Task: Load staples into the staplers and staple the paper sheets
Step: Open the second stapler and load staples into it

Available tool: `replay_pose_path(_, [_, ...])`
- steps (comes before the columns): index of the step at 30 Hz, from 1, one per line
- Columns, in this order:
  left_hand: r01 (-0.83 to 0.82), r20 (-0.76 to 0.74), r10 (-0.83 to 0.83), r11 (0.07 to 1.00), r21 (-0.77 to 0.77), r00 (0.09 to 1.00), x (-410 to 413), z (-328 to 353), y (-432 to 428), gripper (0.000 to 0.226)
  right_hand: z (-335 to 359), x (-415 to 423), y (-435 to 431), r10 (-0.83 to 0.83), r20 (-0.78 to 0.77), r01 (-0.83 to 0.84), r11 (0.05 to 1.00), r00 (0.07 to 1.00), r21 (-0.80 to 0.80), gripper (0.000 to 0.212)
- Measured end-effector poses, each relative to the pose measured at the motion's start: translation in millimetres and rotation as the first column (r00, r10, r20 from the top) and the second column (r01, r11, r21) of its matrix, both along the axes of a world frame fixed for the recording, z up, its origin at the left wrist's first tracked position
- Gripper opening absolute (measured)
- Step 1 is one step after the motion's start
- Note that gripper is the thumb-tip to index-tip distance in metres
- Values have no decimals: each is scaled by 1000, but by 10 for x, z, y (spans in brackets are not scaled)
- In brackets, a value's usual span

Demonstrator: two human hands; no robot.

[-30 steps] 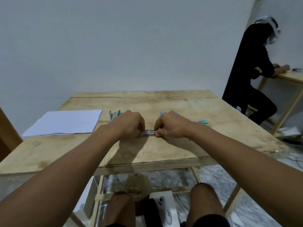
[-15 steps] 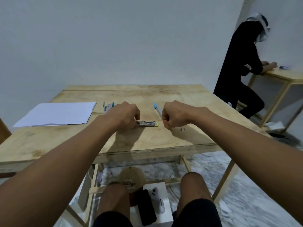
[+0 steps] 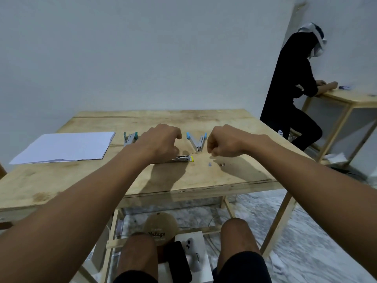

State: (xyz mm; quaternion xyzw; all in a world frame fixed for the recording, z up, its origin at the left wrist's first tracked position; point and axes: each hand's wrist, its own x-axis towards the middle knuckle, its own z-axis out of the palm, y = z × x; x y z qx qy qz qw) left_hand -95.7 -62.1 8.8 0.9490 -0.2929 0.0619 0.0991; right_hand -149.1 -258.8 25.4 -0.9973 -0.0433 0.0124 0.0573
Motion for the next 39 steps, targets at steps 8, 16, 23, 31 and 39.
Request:
replay_pose_path(8, [100, -35, -110, 969, -226, 993, -134, -32, -594, 32, -206, 113, -613, -268, 53, 269, 963, 962, -25, 40])
replay_pose_path(16, [97, -93, -127, 956, -278, 988, -62, -267, -1164, 46, -303, 190, -718, -182, 62, 182, 983, 981, 2, 40])
replay_pose_path(23, [108, -110, -132, 974, -202, 985, 16, -289, -1260, 22, -280, 187, -788, -176, 66, 171, 983, 982, 72, 29])
replay_pose_path(31, [23, -151, -60, 970, -240, 987, 48, -237, -1284, 26, -257, 217, -792, -174, 59, 168, 981, 983, 94, 25])
replay_pose_path(39, [70, -141, -89, 988, -140, 986, 64, -173, -1337, 24, -246, 201, -787, -184, 51, 178, 979, 982, 103, 27])
